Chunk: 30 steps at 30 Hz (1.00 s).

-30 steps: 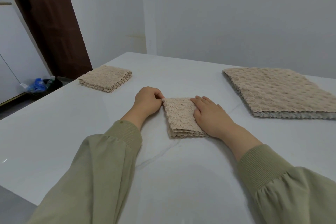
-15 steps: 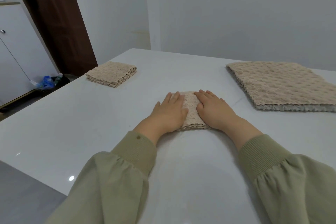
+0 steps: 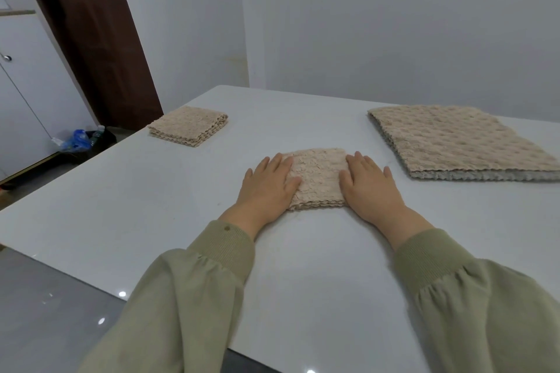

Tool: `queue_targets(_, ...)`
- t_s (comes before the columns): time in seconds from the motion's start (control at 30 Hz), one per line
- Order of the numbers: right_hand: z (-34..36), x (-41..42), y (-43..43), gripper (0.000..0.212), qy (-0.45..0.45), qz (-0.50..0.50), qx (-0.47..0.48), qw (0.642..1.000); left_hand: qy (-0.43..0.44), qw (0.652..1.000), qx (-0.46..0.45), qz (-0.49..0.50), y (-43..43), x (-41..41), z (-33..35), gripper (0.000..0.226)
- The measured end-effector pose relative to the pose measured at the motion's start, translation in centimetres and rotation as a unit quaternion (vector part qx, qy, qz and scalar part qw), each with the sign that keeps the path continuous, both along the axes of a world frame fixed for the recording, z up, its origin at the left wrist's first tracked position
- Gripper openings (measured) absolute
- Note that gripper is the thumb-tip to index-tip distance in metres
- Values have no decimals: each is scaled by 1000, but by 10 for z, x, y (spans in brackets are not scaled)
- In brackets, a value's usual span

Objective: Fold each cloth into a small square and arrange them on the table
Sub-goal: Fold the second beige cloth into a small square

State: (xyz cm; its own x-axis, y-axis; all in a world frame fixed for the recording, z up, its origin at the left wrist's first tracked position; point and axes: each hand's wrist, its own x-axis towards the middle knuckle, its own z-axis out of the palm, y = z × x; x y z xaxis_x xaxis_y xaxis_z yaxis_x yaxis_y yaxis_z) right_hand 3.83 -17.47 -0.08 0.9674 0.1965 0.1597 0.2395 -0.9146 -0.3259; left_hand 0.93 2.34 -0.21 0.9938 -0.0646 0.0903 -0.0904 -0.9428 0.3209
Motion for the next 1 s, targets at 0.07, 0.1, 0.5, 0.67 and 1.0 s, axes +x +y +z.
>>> queue_targets(0.07, 3, -9, -1, 50, -39, 18, 48, 998, -54, 997, -48, -10, 1, -6, 2, 56)
queue_targets(0.1, 4, -15, -2, 49, -51, 37, 57, 996, -92, 993, -61, -31, 0, -10, 3, 55)
queue_targets(0.5, 2, -39, -17, 36, -111, 36, 4, 993, -239, 962, 57, -118, -6, -28, 5, 16)
queue_targets(0.67, -1, -18, -10, 32, -122, 20, -4, 992, -258, 957, 60, -121, -2, -2, 1, 16)
queue_targets(1.0, 2, 79, 3, 31, -121, -15, -7, 992, -254, 966, 22, -39, -9, 114, -5, 26)
